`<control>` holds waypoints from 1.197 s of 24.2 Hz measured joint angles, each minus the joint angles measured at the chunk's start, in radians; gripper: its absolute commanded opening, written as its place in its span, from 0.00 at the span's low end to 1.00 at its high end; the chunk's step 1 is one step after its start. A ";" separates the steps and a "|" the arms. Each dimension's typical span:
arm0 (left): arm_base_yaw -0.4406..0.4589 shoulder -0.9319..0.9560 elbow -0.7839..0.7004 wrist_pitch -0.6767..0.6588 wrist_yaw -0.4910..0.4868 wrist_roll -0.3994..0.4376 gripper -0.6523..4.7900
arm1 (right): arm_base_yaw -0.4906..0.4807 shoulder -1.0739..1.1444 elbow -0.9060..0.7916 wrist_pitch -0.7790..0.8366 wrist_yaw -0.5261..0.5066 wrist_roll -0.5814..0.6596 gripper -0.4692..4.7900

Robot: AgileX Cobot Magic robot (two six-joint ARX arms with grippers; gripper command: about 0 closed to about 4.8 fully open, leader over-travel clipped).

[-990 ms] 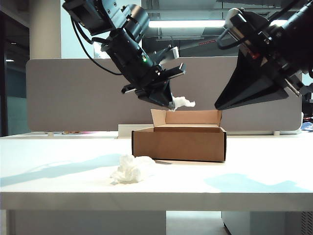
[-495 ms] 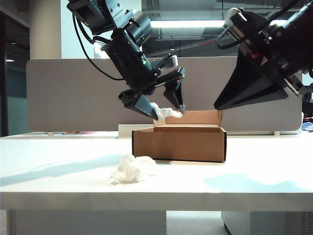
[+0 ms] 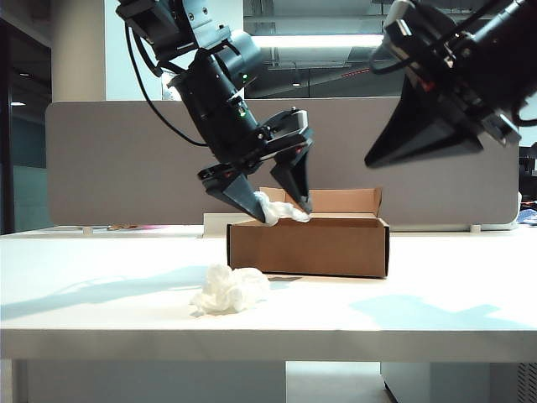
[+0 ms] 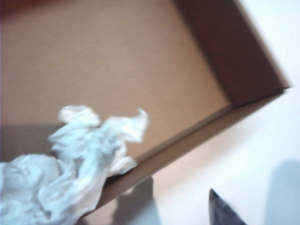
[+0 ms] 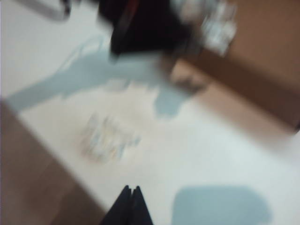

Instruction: Pick up all the paper balls on the table and put them in the paper box.

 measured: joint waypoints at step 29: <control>-0.027 0.001 0.014 0.009 -0.046 0.163 0.62 | -0.003 0.000 0.000 0.113 0.164 0.000 0.08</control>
